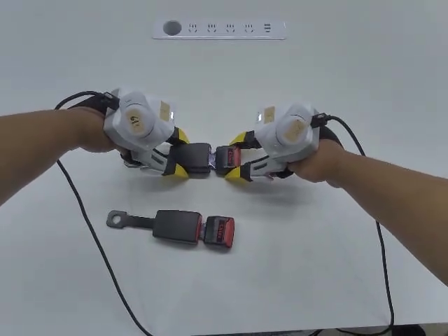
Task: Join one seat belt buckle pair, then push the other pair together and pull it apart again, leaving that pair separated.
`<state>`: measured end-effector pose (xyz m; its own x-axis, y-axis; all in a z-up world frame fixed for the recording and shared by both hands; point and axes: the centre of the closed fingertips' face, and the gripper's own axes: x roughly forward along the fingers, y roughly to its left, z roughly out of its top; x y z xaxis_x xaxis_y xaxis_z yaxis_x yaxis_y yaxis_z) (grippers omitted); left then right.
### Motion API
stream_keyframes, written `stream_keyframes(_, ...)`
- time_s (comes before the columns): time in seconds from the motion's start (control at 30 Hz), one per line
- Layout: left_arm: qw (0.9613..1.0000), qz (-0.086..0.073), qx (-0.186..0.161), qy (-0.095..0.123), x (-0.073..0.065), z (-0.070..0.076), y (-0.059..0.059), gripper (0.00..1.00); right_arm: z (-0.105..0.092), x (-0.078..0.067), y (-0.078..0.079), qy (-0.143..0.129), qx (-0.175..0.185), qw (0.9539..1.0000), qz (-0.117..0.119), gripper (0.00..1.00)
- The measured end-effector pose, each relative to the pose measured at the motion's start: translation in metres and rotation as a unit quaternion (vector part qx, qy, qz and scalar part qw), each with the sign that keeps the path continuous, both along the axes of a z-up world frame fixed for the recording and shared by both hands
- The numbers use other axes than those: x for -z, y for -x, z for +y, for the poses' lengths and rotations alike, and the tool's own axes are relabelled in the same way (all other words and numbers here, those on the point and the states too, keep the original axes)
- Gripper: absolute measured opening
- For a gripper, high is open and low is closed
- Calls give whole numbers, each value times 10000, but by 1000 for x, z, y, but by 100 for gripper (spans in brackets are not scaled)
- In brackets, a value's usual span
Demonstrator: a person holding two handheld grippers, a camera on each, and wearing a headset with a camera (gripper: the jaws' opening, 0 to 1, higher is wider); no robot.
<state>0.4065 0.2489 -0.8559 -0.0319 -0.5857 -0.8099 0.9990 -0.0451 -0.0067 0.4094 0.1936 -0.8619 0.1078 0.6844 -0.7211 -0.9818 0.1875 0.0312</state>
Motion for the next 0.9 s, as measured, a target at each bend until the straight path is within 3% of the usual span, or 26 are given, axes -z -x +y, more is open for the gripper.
stream_keyframes(0.57, 10000, 23, -55, 29, 0, 0, 0, 34, -21, 2, 3, -27, 50, 10000, -21, 34)
stream_keyframes(0.9, 10000, 29, -67, -5, 0, 0, 0, 34, -37, -5, 11, -90, 126, 9999, -29, 34)
